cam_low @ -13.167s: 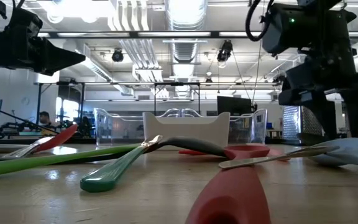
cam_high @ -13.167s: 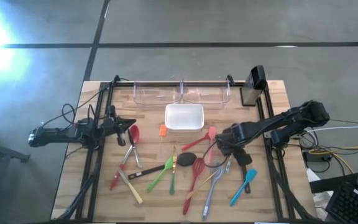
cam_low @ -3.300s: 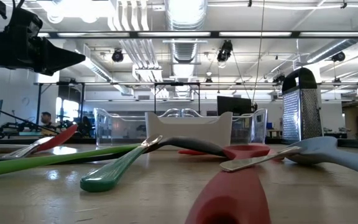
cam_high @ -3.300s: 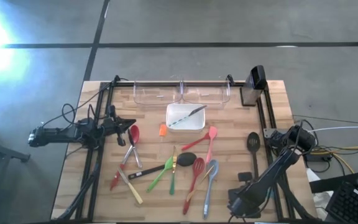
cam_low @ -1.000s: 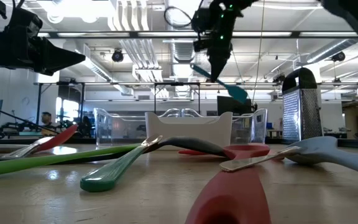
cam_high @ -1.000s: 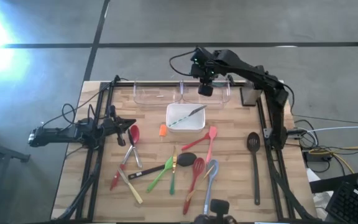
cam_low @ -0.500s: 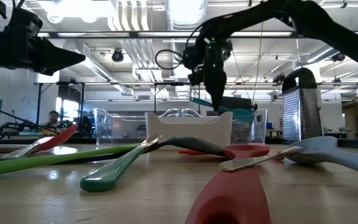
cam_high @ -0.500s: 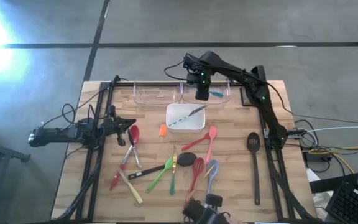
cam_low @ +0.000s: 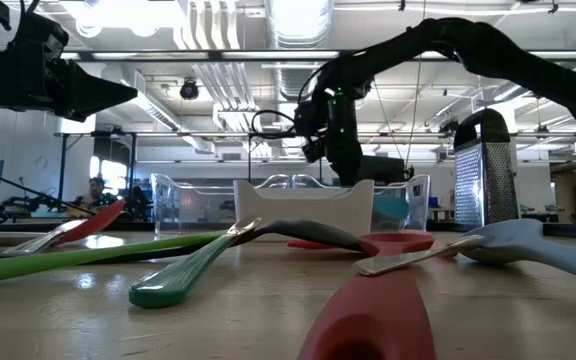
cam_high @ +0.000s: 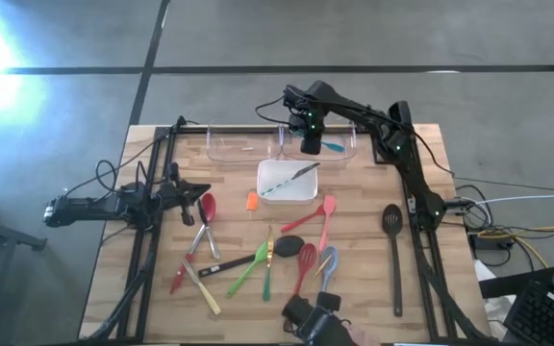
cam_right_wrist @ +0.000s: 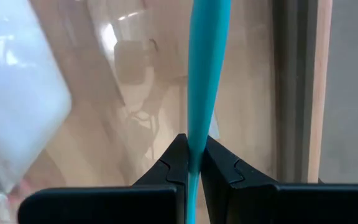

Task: Pick & Place Kitchen Items
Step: Put the blue spatula into the right transparent bin

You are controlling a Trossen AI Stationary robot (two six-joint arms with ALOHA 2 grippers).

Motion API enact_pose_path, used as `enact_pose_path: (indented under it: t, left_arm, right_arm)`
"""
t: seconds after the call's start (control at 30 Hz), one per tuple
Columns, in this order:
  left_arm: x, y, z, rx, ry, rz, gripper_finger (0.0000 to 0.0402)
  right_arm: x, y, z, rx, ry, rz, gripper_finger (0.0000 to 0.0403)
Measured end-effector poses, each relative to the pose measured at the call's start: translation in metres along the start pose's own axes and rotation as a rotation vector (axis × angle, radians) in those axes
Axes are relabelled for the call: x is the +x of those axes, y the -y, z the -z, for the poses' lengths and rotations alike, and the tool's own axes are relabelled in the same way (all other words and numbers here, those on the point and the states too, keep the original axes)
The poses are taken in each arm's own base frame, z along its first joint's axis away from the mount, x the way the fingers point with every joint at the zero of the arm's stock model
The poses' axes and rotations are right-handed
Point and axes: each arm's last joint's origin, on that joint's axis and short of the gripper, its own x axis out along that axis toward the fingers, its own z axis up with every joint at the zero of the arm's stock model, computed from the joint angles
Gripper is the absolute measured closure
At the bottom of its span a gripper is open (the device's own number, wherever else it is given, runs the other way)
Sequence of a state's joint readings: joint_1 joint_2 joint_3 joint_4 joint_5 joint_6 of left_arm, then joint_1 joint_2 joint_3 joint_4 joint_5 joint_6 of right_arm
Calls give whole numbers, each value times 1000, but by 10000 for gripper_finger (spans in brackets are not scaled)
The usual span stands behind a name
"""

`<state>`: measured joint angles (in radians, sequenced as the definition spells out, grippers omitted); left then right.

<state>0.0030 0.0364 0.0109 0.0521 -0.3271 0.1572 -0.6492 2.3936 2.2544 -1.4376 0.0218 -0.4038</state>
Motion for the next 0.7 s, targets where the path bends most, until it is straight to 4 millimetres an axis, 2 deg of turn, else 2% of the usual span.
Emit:
enact_pose_path:
  t: [0.3, 0.7]
  left_arm:
    - [0, 0, 0, 0, 0, 0, 383]
    - [0, 0, 0, 0, 0, 0, 383]
  right_arm:
    - [13, 6, -7, 8, 40, -1, 390]
    - [29, 9, -10, 11, 10, -17, 390]
